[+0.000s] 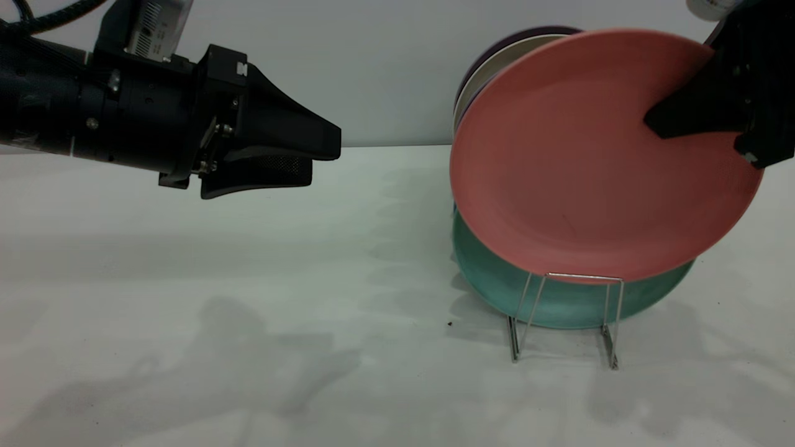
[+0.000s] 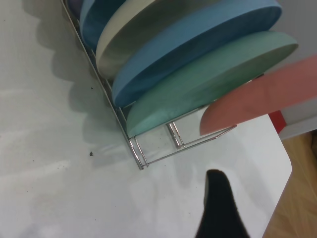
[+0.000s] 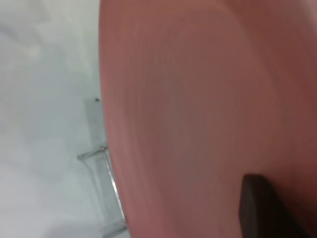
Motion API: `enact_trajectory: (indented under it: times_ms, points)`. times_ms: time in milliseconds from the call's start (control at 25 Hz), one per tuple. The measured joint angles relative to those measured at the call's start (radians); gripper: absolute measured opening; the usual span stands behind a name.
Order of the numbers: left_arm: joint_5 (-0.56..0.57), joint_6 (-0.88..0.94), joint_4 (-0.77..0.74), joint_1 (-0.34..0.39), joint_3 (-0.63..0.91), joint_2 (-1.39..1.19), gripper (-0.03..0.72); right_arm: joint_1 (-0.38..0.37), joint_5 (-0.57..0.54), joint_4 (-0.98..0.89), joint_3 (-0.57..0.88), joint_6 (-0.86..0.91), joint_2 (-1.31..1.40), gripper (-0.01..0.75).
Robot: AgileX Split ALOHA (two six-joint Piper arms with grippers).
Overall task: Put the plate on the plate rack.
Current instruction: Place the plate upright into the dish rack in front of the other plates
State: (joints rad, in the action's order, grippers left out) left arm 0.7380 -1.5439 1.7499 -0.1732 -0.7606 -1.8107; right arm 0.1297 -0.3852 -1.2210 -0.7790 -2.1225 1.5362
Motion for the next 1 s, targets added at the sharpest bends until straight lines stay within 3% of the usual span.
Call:
enact_trajectory:
  times_ms: [1000]
  points:
    - [0.000, 0.000, 0.000, 0.000, 0.000, 0.000, 0.514, 0.000, -0.020, 0.000, -0.002, 0.000, 0.068, 0.131]
